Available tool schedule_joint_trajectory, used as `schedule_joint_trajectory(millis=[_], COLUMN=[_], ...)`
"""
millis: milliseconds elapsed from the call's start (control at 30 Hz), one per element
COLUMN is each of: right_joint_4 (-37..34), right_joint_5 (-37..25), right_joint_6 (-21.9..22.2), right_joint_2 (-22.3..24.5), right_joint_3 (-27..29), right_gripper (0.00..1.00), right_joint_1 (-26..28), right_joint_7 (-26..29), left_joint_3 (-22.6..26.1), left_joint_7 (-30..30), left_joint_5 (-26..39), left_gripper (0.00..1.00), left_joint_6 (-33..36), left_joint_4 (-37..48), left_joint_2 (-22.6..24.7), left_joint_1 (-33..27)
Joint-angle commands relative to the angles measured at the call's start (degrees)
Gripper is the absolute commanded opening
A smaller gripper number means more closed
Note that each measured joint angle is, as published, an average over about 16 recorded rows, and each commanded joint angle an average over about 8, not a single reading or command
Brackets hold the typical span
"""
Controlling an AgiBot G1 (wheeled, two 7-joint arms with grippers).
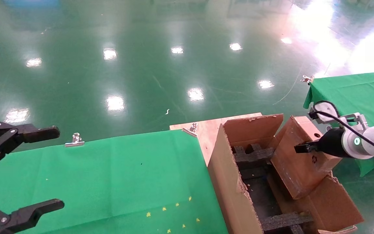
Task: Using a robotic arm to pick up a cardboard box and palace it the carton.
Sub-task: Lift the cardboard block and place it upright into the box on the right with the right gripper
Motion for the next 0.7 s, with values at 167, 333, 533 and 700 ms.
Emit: schedule_joint_trajectory(millis=[167,333,533,700], right_joint_4=[-0.01,-0.10,-0.20,-0.28], right_joint_5=[-0.26,-2.20,-4.79,-6.06], right_joint_6=[1.16,2.32,3.34,3.75], right_joint_2=[0.01,-0.69,-1.75,-2.61], right_joint_3=[-0.80,-1.46,-2.20,-2.76], right_gripper=[0.00,0.00,0.00,0.00], right_joint_1=[-1.64,-3.34,-5.40,-6.95], right_joint_7=[0.06,1.93,4.60,6.35], left_joint_3=[0.01,0.02,0.03,0.03], left_joint_7=[0.00,0.01,0.01,0.02], left_joint_5=[-0.01,-0.01,-0.02,-0.02], left_gripper=[1.00,1.00,1.00,1.00], left_joint_6=[0.00,-0.01,-0.01,-0.01], left_joint_4=[0.00,0.00,0.00,0.00], left_joint_2=[0.00,-0.01,-0.01,-0.01], left_joint_1=[0.00,0.00,-0.01,-0.01])
